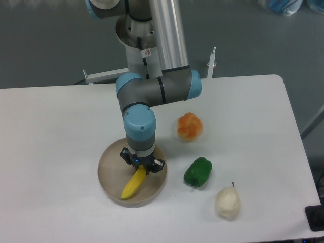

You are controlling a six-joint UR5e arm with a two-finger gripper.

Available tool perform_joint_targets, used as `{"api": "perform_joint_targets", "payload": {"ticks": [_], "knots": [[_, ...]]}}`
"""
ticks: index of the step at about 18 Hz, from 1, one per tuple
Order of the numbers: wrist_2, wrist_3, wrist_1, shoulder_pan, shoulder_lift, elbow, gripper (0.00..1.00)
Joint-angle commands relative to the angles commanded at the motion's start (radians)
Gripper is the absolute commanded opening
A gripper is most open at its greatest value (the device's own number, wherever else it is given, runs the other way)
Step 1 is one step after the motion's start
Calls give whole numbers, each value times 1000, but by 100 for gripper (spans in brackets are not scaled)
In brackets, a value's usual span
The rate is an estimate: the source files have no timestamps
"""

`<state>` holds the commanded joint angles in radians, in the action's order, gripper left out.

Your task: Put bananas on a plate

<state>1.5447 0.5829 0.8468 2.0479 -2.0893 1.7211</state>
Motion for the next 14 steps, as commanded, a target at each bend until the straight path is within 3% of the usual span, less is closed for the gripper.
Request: {"api": "perform_joint_targets", "payload": {"ticks": [4,6,10,14], "knots": [[0,8,2,2,11,-20,79],[0,11,3,6,20,-32,97],[5,12,5,40,49,-64,100],[-3,18,11,121,104,-98,100]]}}
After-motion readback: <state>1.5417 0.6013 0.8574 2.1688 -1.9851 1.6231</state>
